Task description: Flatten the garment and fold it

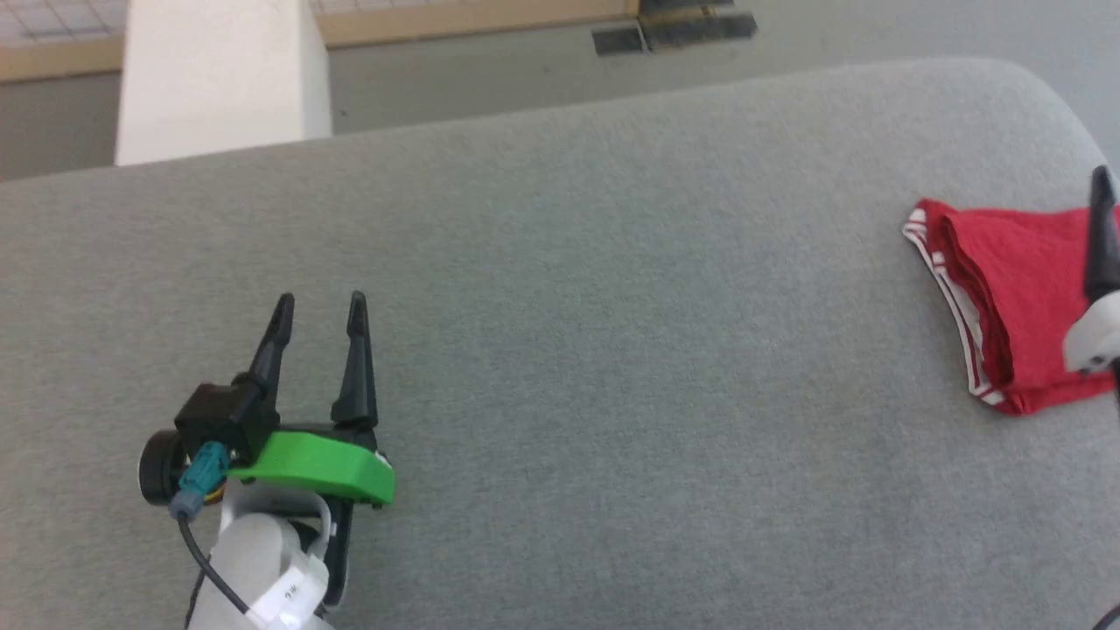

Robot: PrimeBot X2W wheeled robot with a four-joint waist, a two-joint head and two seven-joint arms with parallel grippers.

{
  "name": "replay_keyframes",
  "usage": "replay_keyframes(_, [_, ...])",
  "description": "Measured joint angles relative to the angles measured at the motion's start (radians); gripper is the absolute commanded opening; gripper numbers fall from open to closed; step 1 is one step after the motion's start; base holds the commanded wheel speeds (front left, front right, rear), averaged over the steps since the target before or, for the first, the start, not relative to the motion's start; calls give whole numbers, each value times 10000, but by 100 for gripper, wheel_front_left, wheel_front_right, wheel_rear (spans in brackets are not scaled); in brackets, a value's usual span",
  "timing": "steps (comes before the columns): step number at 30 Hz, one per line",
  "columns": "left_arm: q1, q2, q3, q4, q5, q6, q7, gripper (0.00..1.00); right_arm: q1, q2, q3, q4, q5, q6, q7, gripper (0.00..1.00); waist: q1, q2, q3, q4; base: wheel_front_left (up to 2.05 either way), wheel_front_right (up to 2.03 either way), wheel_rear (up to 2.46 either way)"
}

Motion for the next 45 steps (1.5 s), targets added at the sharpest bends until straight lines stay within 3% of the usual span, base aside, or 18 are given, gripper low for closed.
replay_keyframes(6, [324, -48, -255, 192, -165, -4, -2, 100, 1816, 1149, 541, -2224, 771, -2, -96, 100, 0, 0, -687, 696, 0, 0, 0])
replay_keyframes(12, [425, -61, -491, 420, -328, -38, -2, 100, 3201, 1988, 1014, -3586, 972, 0, -75, 100, 0, 0, -1139, 1399, 0, 0, 0])
replay_keyframes(24, [836, -65, -807, 736, -520, 71, 0, 100, 4792, 2512, 1501, -3822, 631, -2, -539, 100, 0, 0, -2018, 2096, 0, 0, 0])
replay_keyframes(43, [1047, -67, -817, 894, -621, 263, 0, 100, 5182, 2527, 1653, -3643, 811, -2, -554, 100, 0, 0, -2112, 2086, 0, 0, 0])
replay_keyframes(44, [1046, -65, -821, 899, -616, 263, 12, 0, 5182, 2525, 1651, -3643, 805, 0, -539, 0, 0, 0, -2112, 2085, 0, 0, 0])
replay_keyframes(45, [1044, -63, -821, 897, -616, 263, 12, 0, 5181, 2525, 1647, -3643, 805, 0, -537, 0, 0, 0, -2112, 2085, 0, 0, 0])
